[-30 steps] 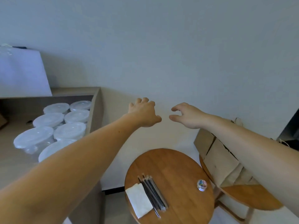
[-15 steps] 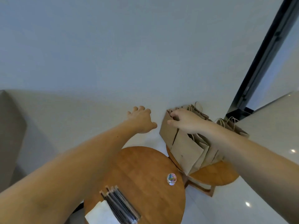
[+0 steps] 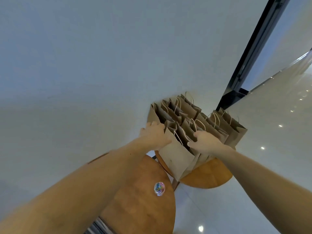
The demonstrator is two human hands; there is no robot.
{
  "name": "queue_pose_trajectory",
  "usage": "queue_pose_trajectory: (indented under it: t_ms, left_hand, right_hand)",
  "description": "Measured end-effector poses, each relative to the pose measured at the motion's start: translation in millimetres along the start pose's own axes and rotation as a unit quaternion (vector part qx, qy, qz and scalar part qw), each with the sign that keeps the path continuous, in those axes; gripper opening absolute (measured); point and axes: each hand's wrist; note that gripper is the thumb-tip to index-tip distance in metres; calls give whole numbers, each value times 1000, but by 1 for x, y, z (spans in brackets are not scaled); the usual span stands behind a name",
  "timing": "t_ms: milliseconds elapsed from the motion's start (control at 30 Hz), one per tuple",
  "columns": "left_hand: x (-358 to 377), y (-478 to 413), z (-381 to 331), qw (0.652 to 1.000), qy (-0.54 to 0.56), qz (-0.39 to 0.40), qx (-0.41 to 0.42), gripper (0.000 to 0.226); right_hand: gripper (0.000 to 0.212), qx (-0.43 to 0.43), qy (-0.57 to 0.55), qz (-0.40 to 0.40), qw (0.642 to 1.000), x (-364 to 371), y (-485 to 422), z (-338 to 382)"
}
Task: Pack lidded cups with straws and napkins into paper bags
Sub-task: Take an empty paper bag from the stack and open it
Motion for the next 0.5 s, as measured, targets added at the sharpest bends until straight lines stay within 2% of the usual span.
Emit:
queue_pose_trajectory:
  t_ms: [167, 267, 367, 433, 500]
  left_hand:
    - [47, -45, -17, 997, 33, 21, -66, 49]
    - [69, -60, -21, 995, 44, 32, -85, 52]
    - [84, -70, -22, 993, 42, 49, -96, 57]
    - [90, -75, -24, 992, 48, 59, -103, 57]
    - [94, -81, -26, 991, 51, 60, -106, 57]
  right_hand:
    - [36, 6, 37, 28, 999, 33, -40, -36]
    - [57, 26, 49, 12, 998, 57, -51, -49]
    - [64, 25, 55, 15, 998, 75, -55, -60]
    - [62, 27, 55, 19, 998, 81, -59, -64]
    - [48, 26, 43, 21, 999, 82, -63, -66]
Point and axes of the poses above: each hand's wrist, its own y-axis away from the middle knuckle, its own x-axis out of the palm, z = x × y, and after that the axes turned 8 degrees about -x, right-handed
